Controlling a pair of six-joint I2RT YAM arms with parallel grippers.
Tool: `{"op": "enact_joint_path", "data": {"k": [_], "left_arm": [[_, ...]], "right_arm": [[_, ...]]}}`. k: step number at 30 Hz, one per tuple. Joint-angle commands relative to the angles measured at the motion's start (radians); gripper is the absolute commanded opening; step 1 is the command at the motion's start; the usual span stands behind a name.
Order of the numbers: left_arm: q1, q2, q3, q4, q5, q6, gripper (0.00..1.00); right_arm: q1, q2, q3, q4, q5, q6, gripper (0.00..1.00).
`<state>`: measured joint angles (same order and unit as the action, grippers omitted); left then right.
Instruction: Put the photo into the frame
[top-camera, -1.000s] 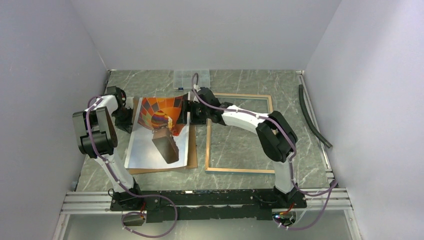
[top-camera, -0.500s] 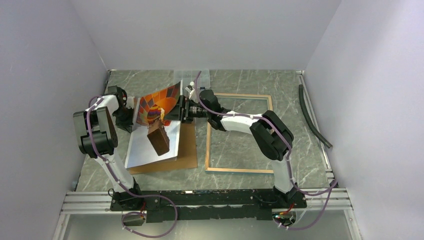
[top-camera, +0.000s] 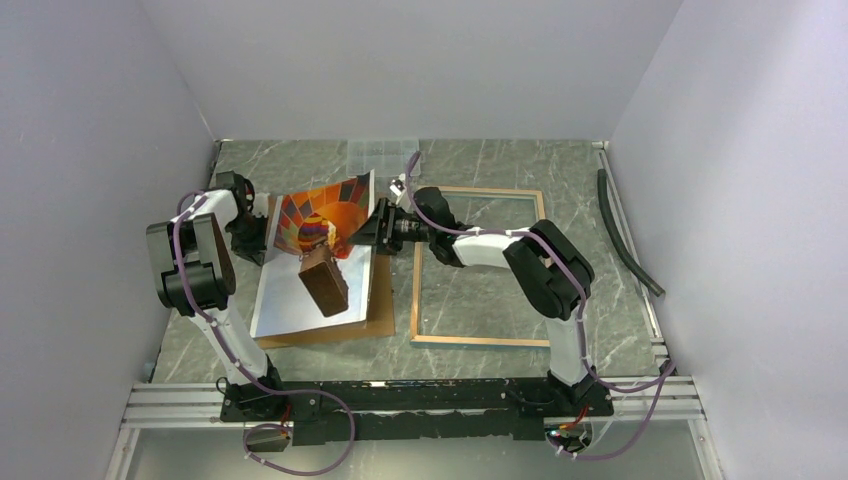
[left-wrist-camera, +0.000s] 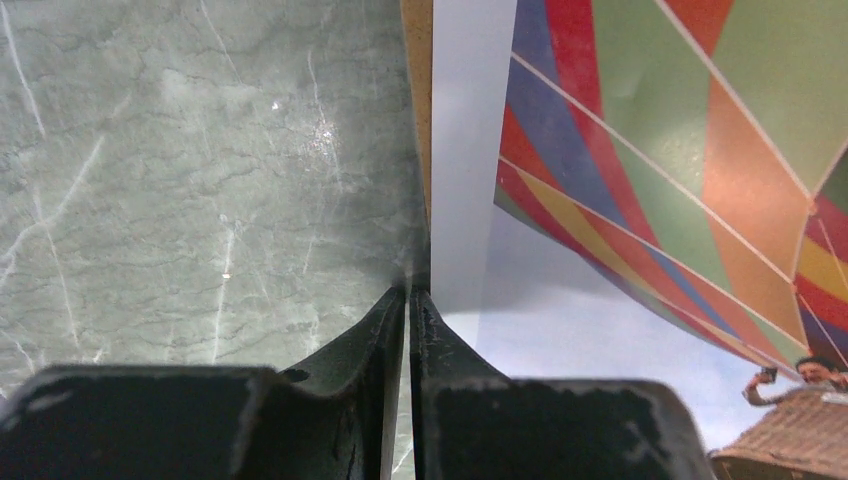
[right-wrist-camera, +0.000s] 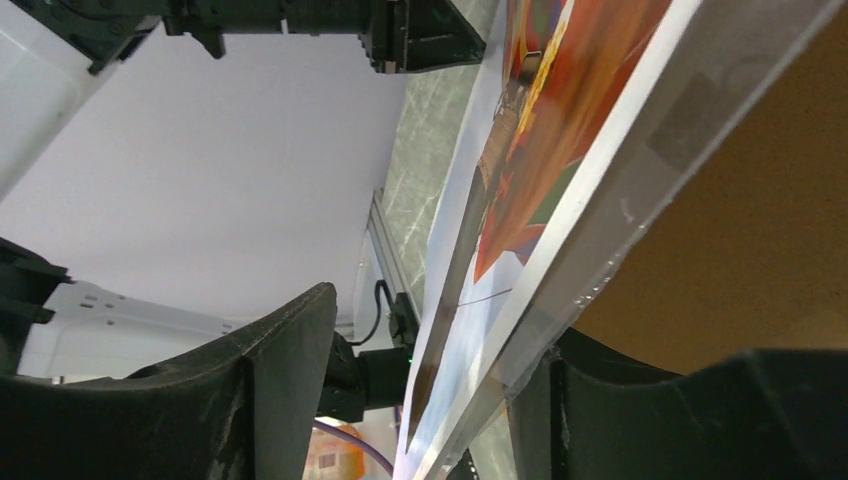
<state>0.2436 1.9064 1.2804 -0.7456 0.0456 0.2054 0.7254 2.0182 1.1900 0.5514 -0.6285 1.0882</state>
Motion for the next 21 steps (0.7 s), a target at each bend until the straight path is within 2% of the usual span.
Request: {"op": "enact_joint_path", "data": {"k": [1,11,21], "left_arm": [[0.011,0.012,-0.028,0.053,-0.043,0.039,0.14],[0.031,0.011,-0.025,0.057,-0.067,0.068,0.13],[0.031,0.014,-0.031,0.057,-0.054,0.066,0.13]], "right_arm": [[-0.001,-0.029,0.001,0.14,-0.012,0.06,0.6],[-0.021,-0.025,-0.016,0.146,-0.014,0.087,0.38],[-0.05,-0.084,-0.025,0.053,-0.014,0.035,0.17]]}}
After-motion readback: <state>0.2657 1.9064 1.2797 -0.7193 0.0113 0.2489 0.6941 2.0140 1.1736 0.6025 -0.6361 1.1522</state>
